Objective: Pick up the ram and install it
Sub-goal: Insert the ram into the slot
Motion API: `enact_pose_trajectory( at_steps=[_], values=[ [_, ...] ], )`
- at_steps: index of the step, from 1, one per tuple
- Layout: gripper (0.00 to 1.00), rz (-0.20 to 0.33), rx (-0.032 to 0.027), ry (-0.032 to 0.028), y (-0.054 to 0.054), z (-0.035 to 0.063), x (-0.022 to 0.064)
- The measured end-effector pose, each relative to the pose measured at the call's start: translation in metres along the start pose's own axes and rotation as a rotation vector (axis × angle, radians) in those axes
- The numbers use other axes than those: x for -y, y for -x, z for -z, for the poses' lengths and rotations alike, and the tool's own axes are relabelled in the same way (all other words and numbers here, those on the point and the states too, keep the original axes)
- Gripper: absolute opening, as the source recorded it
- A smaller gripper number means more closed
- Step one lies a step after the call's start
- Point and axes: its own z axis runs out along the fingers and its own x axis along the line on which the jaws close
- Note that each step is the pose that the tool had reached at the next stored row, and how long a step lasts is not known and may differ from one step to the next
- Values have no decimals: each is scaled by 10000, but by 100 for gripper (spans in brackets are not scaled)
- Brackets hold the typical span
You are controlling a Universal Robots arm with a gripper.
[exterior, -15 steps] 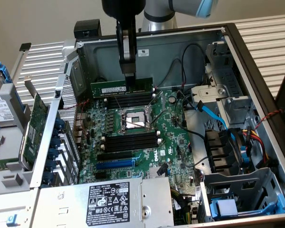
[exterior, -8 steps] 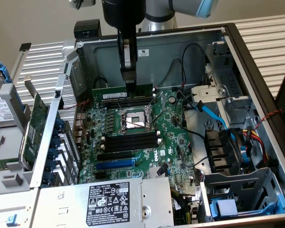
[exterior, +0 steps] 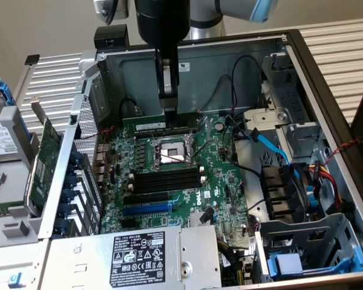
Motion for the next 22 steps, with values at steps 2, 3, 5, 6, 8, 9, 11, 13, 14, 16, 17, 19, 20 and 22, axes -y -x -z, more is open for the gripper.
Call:
enact_pose_trajectory(
  at_steps=[2, 3, 5, 6, 8, 9, 11, 13, 14, 16, 17, 19, 20, 22],
  values=[
    [12, 0, 0, -2, -15, -36, 2],
    [12, -1, 0, -3, -25, -54, 3],
    [12, 0, -1, -4, -36, -90, 4],
    [12, 0, 0, -5, -43, -109, 5],
    [12, 0, 0, -5, -53, -143, 9],
    [12, -1, 0, -5, -60, -156, 14],
    [12, -1, -2, -4, -78, -178, 25],
    [12, -1, -1, -5, -94, -195, 37],
    [12, -1, -1, -4, -101, -203, 40],
    [12, -4, -8, -2, -113, -223, 43],
    [12, -6, -15, 11, -114, -233, 42],
    [12, -4, -18, 80, -116, -255, 43],
    [12, -4, -18, 113, -116, -270, 43],
    [12, -6, -20, 139, -116, -306, 43]
  ],
)
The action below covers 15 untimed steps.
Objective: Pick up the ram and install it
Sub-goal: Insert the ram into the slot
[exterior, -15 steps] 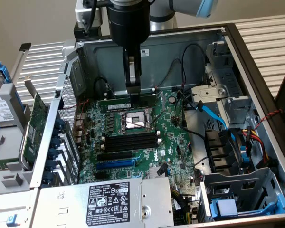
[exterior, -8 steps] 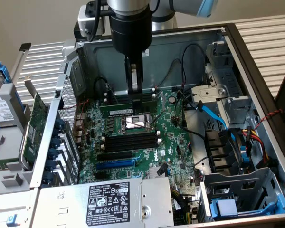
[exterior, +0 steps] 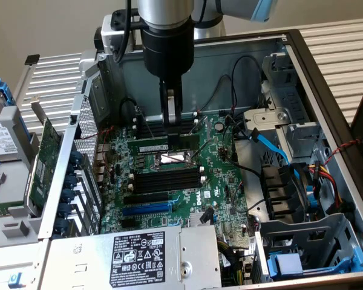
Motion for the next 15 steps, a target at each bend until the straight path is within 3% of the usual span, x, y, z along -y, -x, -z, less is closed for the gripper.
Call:
enact_pose_trajectory(
  at_steps=[5, 6, 9, 10, 15],
  values=[
    [12, 1, -3, 61, -4, -89, 5],
    [12, 2, -4, 91, -6, -102, 6],
    [12, 1, -12, 274, -13, -127, 12],
    [12, 1, -13, 296, -19, -136, 16],
    [12, 0, -14, 300, -26, -153, 23]
  ],
)
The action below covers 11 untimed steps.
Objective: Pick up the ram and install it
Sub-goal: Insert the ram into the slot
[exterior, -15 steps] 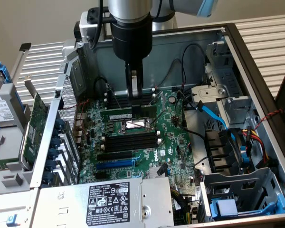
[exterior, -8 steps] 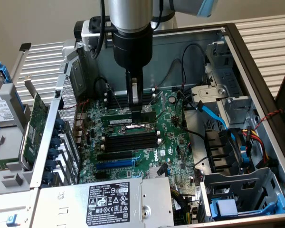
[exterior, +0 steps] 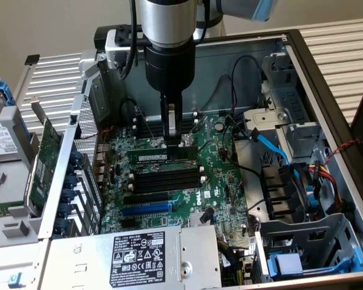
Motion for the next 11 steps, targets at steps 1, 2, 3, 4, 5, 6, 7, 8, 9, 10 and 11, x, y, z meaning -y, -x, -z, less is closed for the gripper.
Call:
enact_pose_trajectory(
  at_steps=[1, 2, 3, 4, 5, 6, 7, 8, 9, 10, 11],
  values=[
    [12, 1, 1, -1, 0, -2, 1],
    [12, 1, 0, -9, 0, -4, 1],
    [12, 2, 1, -24, -1, -7, 1],
    [12, 1, 3, -47, 0, -10, 0],
    [12, 1, 5, -83, 0, -14, -1],
    [12, 1, 7, -124, 0, -17, -3],
    [12, 2, 8, -179, 0, -19, -5],
    [12, 2, 12, -218, 0, -24, -7],
    [12, 2, 12, -230, -1, -28, -8],
    [12, 3, 12, -233, -1, -33, -8],
    [12, 3, 11, -234, -2, -38, -8]
  ],
)
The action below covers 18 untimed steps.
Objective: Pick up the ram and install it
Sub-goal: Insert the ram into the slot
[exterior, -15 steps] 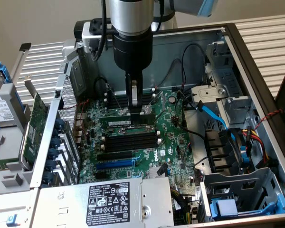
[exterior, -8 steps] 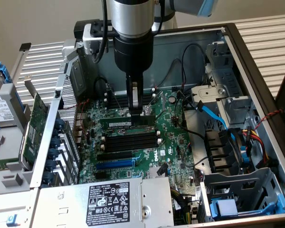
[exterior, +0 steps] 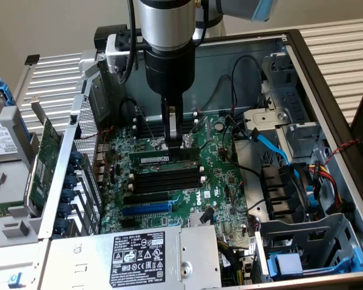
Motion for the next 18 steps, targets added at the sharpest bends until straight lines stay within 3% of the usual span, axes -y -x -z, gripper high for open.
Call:
enact_pose_trajectory(
  at_steps=[5, 9, 15, 18],
  values=[
    [12, 30, -2, -3, -6, -10, 0],
    [12, 102, -1, -47, -7, -16, 0],
    [12, 105, -29, -235, -10, -28, -26],
    [12, 107, -50, -252, -11, -40, -29]
  ],
)
